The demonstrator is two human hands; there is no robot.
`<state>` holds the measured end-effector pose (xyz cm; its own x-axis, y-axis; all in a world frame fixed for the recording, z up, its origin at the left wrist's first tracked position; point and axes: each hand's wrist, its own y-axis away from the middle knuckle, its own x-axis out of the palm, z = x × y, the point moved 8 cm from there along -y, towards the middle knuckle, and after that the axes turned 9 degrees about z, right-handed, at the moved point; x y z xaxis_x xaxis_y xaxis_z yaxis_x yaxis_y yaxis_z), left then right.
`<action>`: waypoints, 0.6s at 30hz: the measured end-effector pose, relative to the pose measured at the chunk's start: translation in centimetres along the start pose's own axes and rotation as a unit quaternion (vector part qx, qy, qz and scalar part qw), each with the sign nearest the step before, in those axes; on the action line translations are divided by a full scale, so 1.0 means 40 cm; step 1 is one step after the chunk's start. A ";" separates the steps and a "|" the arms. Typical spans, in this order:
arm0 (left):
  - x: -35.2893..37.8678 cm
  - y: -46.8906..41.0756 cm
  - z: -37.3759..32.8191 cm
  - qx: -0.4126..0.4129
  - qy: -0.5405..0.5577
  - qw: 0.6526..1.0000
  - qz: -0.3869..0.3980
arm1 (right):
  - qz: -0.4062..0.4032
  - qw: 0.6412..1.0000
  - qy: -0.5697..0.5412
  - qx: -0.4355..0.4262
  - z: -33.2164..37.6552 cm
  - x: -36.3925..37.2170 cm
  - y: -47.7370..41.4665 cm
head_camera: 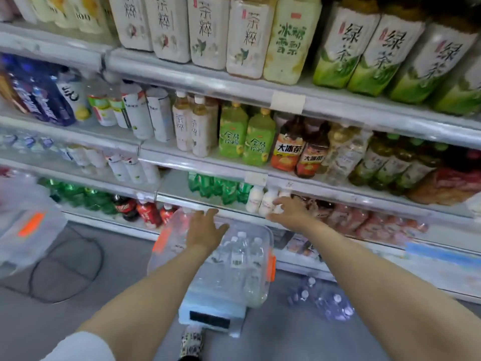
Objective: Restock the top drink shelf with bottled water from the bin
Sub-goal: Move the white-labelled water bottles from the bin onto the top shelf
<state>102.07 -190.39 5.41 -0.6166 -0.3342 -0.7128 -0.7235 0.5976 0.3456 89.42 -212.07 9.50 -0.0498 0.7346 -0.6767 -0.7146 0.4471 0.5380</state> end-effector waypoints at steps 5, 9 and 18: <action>0.155 -0.067 0.226 -0.073 0.007 0.995 0.071 | 0.074 0.991 -0.081 0.079 -0.108 0.205 -0.135; 0.257 -0.106 0.364 -0.137 0.004 0.984 0.111 | 0.092 0.968 -0.187 0.141 -0.191 0.337 -0.220; 0.312 -0.144 0.518 -0.149 -0.107 0.979 0.091 | 0.118 0.961 -0.165 0.186 -0.207 0.482 -0.389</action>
<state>104.96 -182.90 -18.13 -0.6882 -0.0621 -0.7229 -0.6851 0.3835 0.6193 93.82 -209.09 -16.08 0.0891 0.9322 -0.3508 -0.4088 0.3554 0.8406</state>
